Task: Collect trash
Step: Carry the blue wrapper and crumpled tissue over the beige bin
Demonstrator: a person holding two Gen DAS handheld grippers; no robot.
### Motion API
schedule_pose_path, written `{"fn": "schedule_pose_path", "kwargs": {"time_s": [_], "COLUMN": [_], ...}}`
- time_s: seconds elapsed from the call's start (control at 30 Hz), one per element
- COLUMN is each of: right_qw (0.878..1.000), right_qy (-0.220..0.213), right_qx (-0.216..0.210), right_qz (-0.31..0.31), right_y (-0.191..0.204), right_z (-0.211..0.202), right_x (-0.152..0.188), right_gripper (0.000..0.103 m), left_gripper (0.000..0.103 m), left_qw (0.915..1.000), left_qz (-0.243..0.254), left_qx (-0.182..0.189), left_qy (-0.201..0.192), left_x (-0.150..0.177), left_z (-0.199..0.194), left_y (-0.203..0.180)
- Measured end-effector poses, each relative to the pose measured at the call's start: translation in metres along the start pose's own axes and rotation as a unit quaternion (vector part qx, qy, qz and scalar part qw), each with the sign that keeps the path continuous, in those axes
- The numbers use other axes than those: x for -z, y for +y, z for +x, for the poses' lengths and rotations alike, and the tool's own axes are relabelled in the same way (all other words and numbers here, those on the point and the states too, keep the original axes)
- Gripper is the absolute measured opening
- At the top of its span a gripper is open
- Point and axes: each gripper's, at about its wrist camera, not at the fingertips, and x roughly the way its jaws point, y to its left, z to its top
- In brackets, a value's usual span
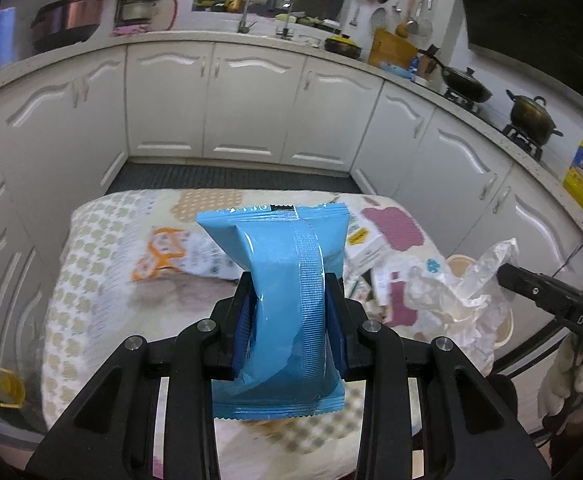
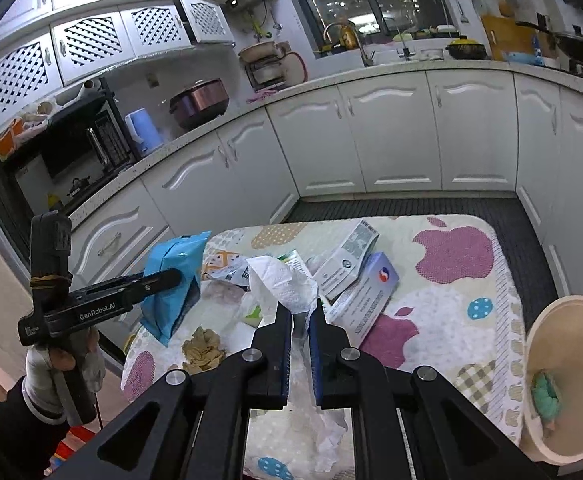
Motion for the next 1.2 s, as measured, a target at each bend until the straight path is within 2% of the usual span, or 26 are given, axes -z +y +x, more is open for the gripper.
{"fn": "schedule_pose_path", "kwargs": {"time_s": [0.37, 0.7, 1.2], "right_qw": [0.999, 0.995, 0.984], "right_qy": [-0.023, -0.051, -0.07], "right_qx": [0.018, 0.054, 0.115], "right_qz": [0.034, 0.064, 0.114], "right_y": [-0.038, -0.077, -0.143], "right_z": [-0.032, -0.069, -0.107], "right_x": [0.011, 0.013, 0.025], "right_gripper": [0.008, 0.008, 0.008], "left_gripper": [0.031, 0.031, 0.031], "left_qw": [0.9985, 0.9945, 0.9867], "left_qz": [0.044, 0.083, 0.126], "left_qx": [0.033, 0.061, 0.092], "left_qy": [0.007, 0.021, 0.045], "left_x": [-0.011, -0.014, -0.015], "left_z": [0.026, 0.052, 0.094], "left_y": [-0.071, -0.136, -0.216]}}
